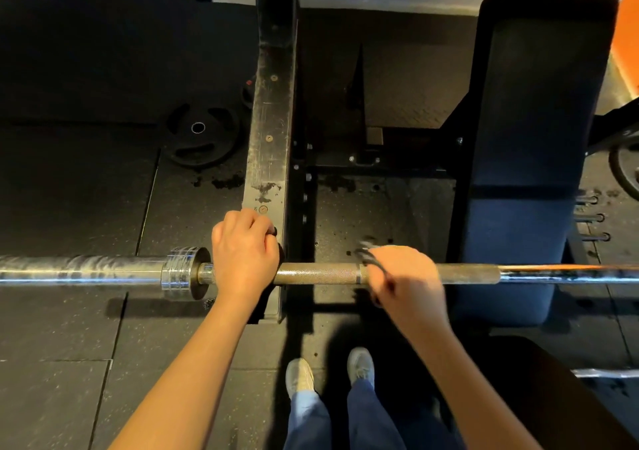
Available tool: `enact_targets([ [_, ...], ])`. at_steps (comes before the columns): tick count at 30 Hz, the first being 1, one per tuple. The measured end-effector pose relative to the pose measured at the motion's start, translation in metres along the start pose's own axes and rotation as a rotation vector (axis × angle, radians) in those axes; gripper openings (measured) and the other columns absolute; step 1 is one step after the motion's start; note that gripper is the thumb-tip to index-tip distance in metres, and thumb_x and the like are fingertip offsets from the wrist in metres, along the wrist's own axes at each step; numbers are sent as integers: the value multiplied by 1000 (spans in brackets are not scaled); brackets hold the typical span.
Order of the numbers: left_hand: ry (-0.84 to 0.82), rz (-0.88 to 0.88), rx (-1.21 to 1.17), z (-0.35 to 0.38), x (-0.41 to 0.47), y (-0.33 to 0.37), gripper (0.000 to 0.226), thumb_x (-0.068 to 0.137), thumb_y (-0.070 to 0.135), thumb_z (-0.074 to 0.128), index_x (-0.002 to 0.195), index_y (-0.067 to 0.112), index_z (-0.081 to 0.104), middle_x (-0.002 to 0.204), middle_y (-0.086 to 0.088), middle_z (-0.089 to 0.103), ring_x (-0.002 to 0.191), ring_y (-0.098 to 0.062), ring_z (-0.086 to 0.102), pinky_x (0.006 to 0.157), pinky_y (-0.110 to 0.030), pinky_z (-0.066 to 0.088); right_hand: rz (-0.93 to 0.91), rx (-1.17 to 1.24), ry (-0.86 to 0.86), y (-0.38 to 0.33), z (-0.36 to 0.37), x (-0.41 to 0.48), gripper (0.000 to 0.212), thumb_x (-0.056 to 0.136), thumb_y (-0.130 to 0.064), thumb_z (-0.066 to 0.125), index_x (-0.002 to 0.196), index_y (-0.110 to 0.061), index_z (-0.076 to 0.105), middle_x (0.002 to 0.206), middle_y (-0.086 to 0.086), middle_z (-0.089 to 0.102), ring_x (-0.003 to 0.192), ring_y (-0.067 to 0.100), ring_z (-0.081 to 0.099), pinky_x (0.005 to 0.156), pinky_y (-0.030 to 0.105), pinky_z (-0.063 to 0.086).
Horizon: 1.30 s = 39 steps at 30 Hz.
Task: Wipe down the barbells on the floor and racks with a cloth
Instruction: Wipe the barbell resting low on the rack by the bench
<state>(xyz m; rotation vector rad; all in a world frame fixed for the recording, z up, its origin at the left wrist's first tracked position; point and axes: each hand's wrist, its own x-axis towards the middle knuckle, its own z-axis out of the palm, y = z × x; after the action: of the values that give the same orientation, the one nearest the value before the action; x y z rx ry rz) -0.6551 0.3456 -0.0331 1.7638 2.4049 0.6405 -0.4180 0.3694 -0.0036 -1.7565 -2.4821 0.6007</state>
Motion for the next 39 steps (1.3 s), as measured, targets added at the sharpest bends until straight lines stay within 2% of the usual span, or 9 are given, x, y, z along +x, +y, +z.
enact_targets([
  [5, -58, -61, 29, -4, 5, 5, 10, 83, 14, 58, 91, 13, 62, 90, -1, 56, 90, -21, 49, 83, -40, 39, 290, 131, 332, 14, 5, -4, 28, 87, -24, 41, 80, -12, 65, 77, 4, 64, 70, 21, 55, 75, 32, 41],
  [9, -70, -65, 25, -2, 8, 5, 15, 86, 17, 56, 98, 13, 64, 95, -1, 59, 93, -19, 52, 86, -40, 40, 100, 92, 173, -26, 19, -16, 26, 95, -22, 47, 103, -10, 69, 96, 6, 69, 85, 19, 63, 83, 31, 49],
  [17, -45, -70, 29, -1, 9, 5, 17, 86, 16, 55, 98, 11, 67, 93, -3, 62, 90, -19, 54, 82, -38, 42, 283, 169, 360, 9, -1, 1, 28, 82, -17, 43, 61, -8, 60, 59, 9, 56, 59, 31, 54, 62, 46, 49],
  [22, -31, -74, 39, 0, 13, 5, 12, 86, 15, 56, 90, 12, 66, 86, -1, 60, 81, -17, 52, 80, -36, 40, 38, 207, 322, -39, 15, -3, 14, 85, -7, 56, 74, -15, 60, 65, -6, 52, 57, 8, 44, 53, 11, 31],
  [25, -22, -81, 39, 0, 18, 6, 11, 87, 14, 56, 86, 11, 67, 81, -1, 59, 76, -14, 48, 77, -36, 40, -31, -2, 407, 14, 7, -1, 10, 79, -8, 66, 69, -9, 63, 59, -2, 52, 48, 13, 48, 48, 16, 36],
  [29, -5, -87, 62, 0, 24, 7, 19, 86, 14, 53, 67, 14, 57, 66, 4, 46, 63, -12, 39, 68, -33, 35, 282, 89, 361, -5, 19, -11, 12, 89, -3, 53, 88, -4, 65, 90, 12, 64, 86, 29, 61, 92, 50, 49],
  [31, -11, -89, 79, -1, 30, 9, 27, 86, 15, 50, 60, 17, 45, 59, 5, 39, 56, -14, 36, 65, -32, 31, 319, 128, 269, -31, 29, -6, 7, 88, 1, 59, 89, -1, 65, 94, 14, 64, 91, 28, 59, 106, 40, 40],
  [33, -12, -88, 92, -1, 32, 10, 30, 87, 15, 49, 58, 16, 43, 56, 5, 37, 53, -14, 34, 63, -34, 34, 164, 195, 336, -34, 29, 4, 9, 86, 2, 58, 83, -3, 65, 84, 12, 62, 79, 24, 56, 91, 19, 44],
  [39, -28, -80, 50, 7, 29, 9, 18, 93, 19, 47, 83, 13, 60, 81, 1, 52, 74, -12, 40, 73, -38, 38, 106, -19, 243, -21, 15, 40, 35, 91, -22, 32, 61, -17, 49, 57, -4, 48, 52, 18, 46, 51, 35, 41],
])
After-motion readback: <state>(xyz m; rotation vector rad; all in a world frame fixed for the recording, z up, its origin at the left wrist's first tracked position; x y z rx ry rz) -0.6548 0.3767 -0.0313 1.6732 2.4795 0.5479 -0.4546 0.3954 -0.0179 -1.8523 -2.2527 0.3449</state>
